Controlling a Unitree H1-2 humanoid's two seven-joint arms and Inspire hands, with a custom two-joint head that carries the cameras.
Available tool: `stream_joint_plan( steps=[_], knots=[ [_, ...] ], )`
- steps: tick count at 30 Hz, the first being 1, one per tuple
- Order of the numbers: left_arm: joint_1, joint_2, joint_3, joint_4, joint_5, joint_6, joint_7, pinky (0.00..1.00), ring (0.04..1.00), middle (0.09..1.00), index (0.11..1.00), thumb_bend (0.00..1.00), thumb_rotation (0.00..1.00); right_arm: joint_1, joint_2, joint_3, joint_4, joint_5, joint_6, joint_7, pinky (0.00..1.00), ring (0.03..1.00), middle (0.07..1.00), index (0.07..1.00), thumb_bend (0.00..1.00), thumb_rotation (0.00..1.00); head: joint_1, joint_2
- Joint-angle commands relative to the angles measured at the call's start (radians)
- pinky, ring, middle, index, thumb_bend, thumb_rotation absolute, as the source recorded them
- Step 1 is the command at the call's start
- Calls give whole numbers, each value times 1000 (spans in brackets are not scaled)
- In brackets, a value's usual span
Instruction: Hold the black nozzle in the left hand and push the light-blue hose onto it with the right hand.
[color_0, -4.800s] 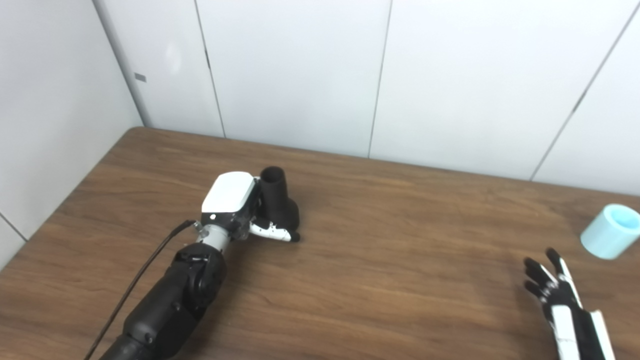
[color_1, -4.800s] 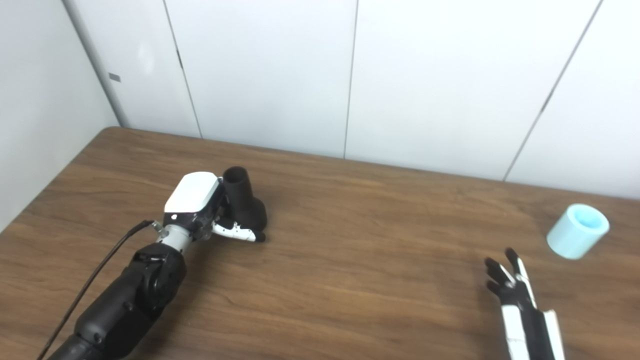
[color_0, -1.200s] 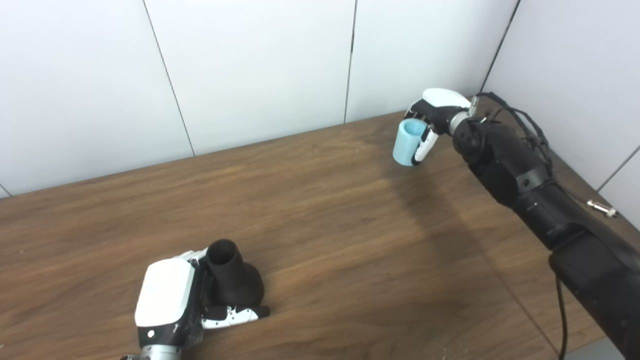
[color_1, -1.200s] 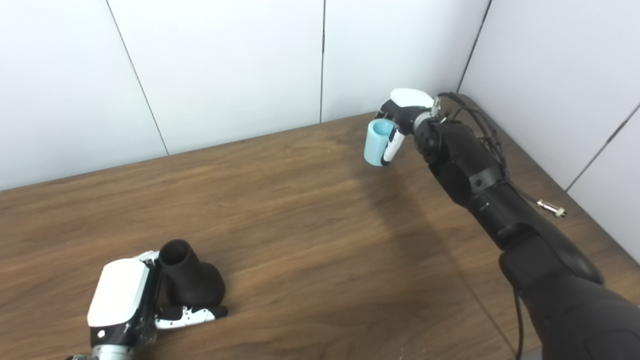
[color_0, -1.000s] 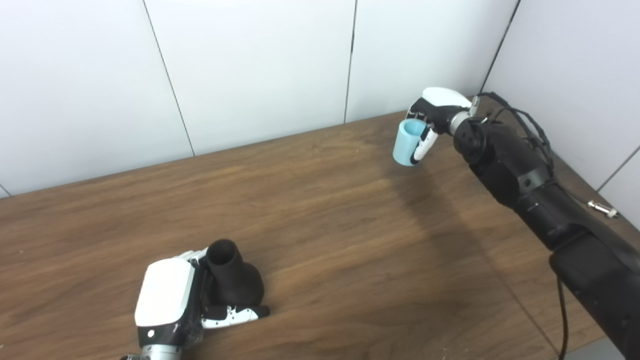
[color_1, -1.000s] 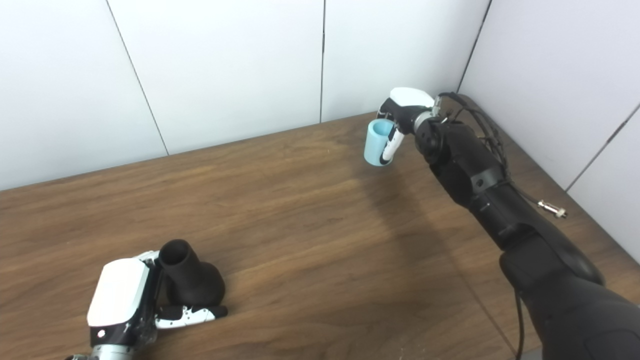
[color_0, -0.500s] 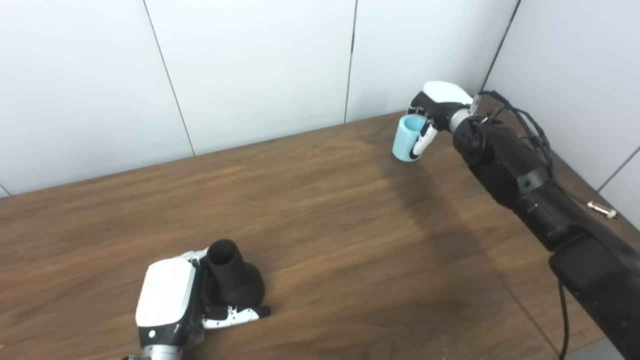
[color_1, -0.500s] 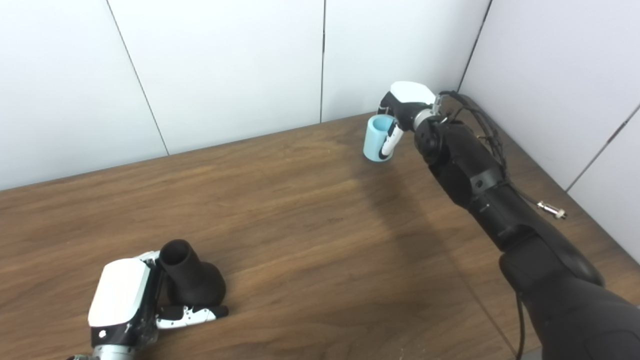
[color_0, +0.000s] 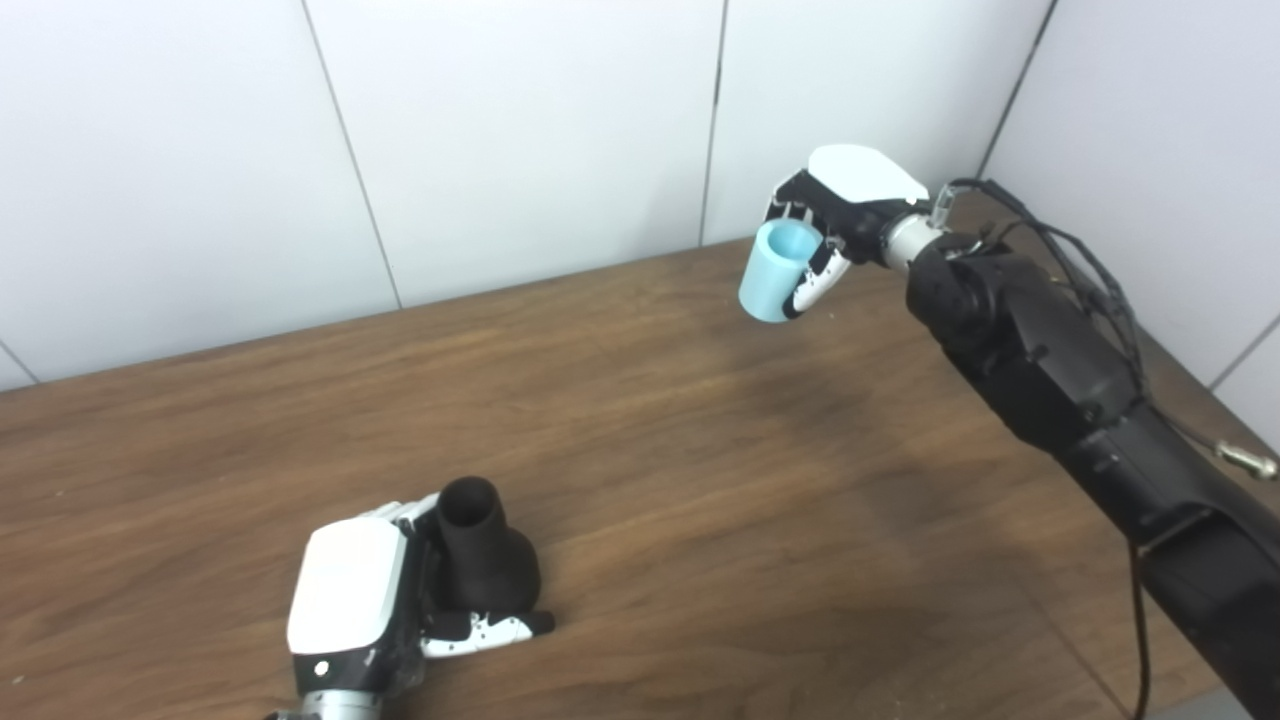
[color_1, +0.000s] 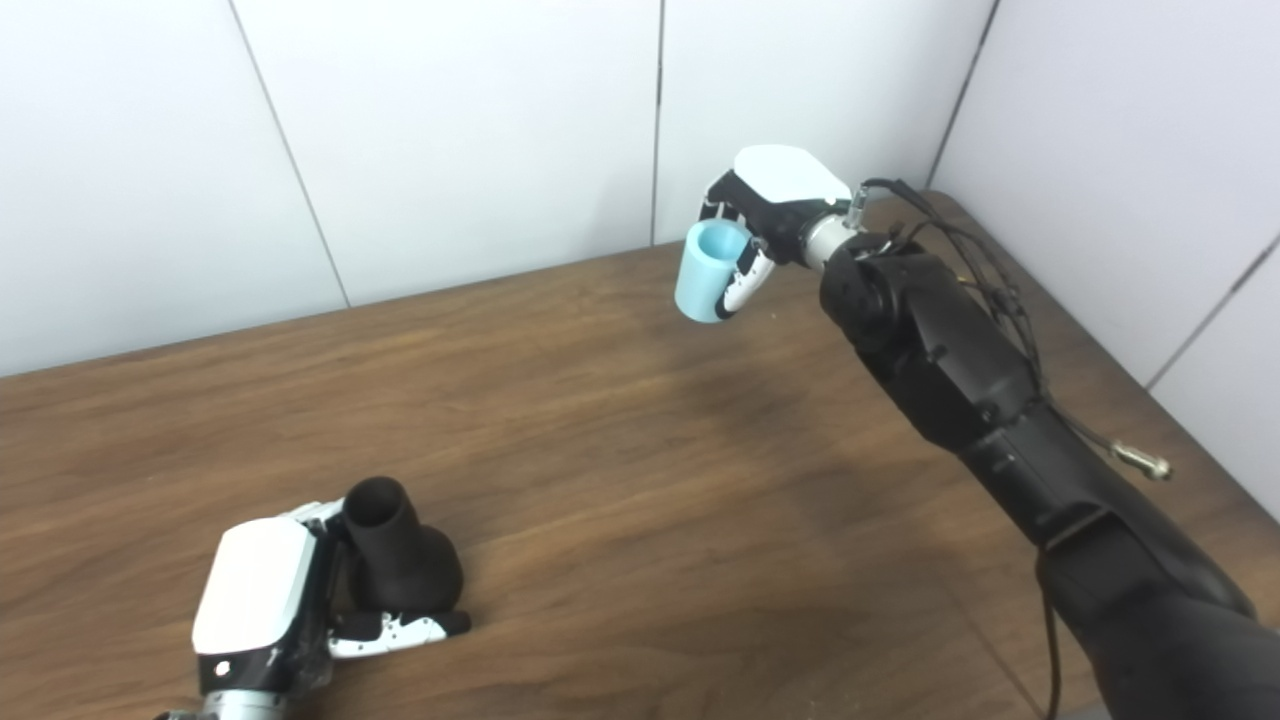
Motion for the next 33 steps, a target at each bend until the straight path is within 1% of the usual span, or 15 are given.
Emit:
stream_joint_plan(
  steps=[1, 3, 7, 9, 11, 14, 16, 17, 21, 23, 24, 25, 26, 28, 33],
  knots=[
    [42, -7, -32, 37, 16, 19, -41, 506, 539, 450, 507, 523, 0, -30, -19, -11, -70, -5, -11, 19, 409, 394, 507, 502, 517, 0, 28, 1],
    [43, -16, -38, 41, 24, 24, -38, 512, 539, 449, 508, 523, 0, -29, -5, -6, -113, 4, -22, 42, 423, 397, 506, 499, 518, 0, 55, 2],
    [43, -30, -49, 44, 29, 33, -36, 533, 543, 454, 506, 524, 0, -36, 9, 14, -187, -7, -21, 102, 519, 415, 498, 496, 520, 0, 93, 2],
    [42, -37, -56, 50, 36, 38, -31, 524, 534, 452, 507, 523, 0, -40, 18, 15, -229, 0, -15, 136, 529, 415, 495, 504, 519, 0, 116, 5],
    [40, -44, -65, 53, 46, 49, -31, 512, 523, 448, 508, 523, 0, -42, 28, 12, -270, 14, -19, 166, 517, 415, 493, 513, 519, 0, 139, 6],
    [36, -51, -80, 57, 60, 66, -29, 491, 502, 438, 510, 523, 0, -48, 45, 16, -335, 30, -19, 211, 440, 408, 493, 517, 518, 0, 166, 8],
    [35, -57, -88, 58, 69, 76, -31, 467, 480, 425, 510, 522, 0, -55, 53, 23, -370, 27, -7, 249, 454, 410, 483, 521, 518, 0, 180, 9],
    [35, -61, -93, 58, 74, 81, -31, 462, 477, 424, 511, 522, 0, -57, 60, 25, -392, 21, 3, 267, 485, 414, 478, 522, 519, 0, 197, 11],
    [36, -71, -106, 61, 71, 95, -35, 458, 482, 416, 514, 520, 0, -47, 101, 26, -447, 17, 10, 293, 836, 475, 455, 504, 520, 0, 226, 13],
    [36, -73, -110, 64, 68, 96, -28, 465, 486, 415, 514, 520, 0, -35, 123, 15, -463, 43, 21, 297, 904, 484, 452, 502, 519, 0, 238, 14],
    [36, -74, -113, 66, 68, 96, -23, 475, 493, 419, 513, 520, 0, -29, 135, 12, -475, 58, 32, 305, 624, 455, 465, 505, 520, 0, 243, 14],
    [37, -74, -115, 67, 68, 96, -19, 478, 493, 419, 512, 521, 0, -26, 143, 10, -482, 67, 39, 311, 502, 434, 474, 509, 519, 0, 243, 14],
    [37, -75, -117, 67, 69, 98, -18, 479, 493, 420, 512, 521, 0, -23, 150, 11, -495, 73, 45, 319, 439, 423, 478, 511, 519, 0, 251, 16],
    [37, -77, -122, 65, 74, 104, -18, 495, 508, 428, 511, 522, 0, -21, 159, 13, -514, 71, 54, 332, 381, 403, 489, 513, 518, 0, 256, 17],
    [37, -81, -133, 70, 81, 115, -16, 537, 552, 468, 499, 524, 0, -7, 204, 21, -564, 80, 104, 360, 374, 396, 497, 514, 517, 0, 266, 22]
  ],
)
